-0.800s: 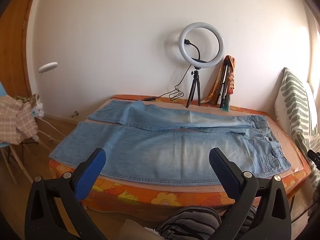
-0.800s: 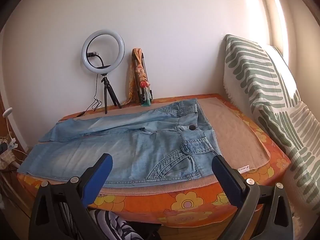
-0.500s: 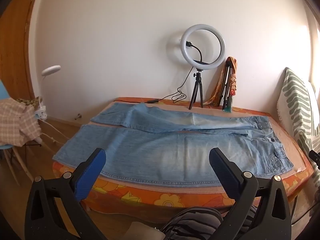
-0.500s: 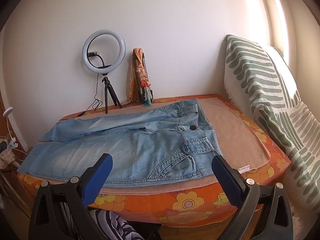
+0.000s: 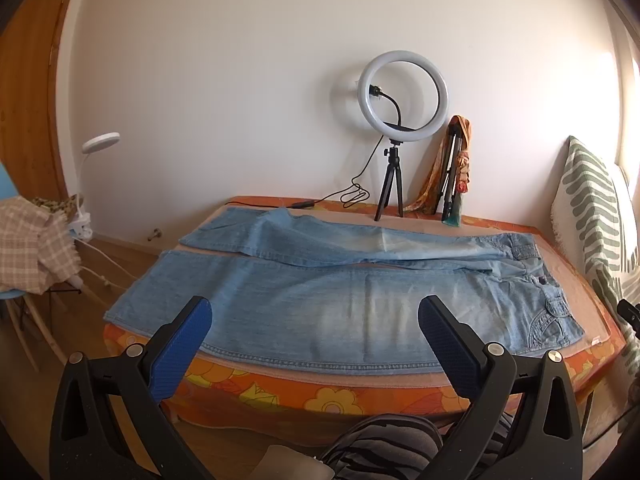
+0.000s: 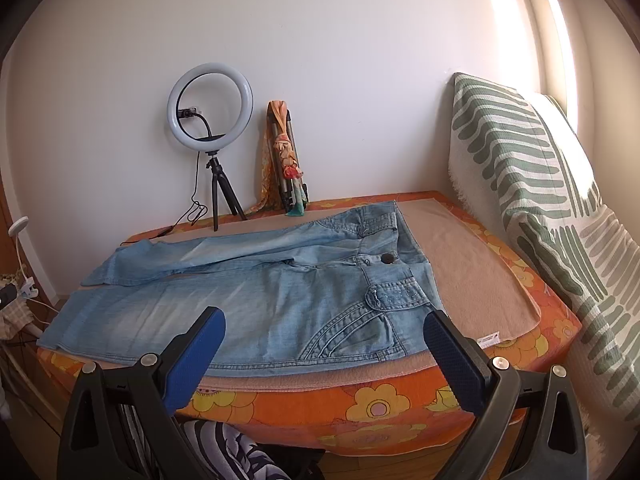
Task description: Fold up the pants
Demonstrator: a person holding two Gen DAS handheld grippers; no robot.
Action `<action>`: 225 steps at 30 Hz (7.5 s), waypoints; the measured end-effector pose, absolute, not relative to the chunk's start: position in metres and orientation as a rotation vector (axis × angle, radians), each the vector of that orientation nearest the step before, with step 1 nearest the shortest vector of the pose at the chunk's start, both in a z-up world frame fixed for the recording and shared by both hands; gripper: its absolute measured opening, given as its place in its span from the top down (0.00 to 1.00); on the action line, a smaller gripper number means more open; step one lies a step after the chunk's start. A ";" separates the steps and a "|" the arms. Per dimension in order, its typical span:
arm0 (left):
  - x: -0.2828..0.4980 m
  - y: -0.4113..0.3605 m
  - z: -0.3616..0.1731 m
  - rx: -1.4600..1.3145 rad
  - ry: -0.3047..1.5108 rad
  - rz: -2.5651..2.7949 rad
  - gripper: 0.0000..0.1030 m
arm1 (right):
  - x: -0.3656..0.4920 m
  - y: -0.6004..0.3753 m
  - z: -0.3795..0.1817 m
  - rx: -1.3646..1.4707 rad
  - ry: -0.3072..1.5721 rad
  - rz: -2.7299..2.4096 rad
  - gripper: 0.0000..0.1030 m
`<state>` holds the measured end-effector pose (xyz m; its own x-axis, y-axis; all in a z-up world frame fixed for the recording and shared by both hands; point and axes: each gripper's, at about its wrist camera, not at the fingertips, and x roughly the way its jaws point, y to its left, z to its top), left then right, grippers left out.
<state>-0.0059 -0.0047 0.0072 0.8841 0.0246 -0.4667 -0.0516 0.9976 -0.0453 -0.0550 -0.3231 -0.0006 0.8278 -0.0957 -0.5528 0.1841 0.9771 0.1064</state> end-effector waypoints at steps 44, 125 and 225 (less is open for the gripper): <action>-0.013 -0.006 0.013 -0.056 0.473 0.032 0.00 | -0.061 -0.321 0.004 0.181 0.567 -0.130 0.02; 0.406 0.117 -0.146 -0.090 0.980 0.030 0.25 | 0.470 -0.191 -0.182 -0.264 1.092 0.628 0.15; 0.138 0.251 -0.163 -0.839 0.636 0.355 0.82 | 0.104 -0.112 -0.091 -0.653 0.994 0.809 0.99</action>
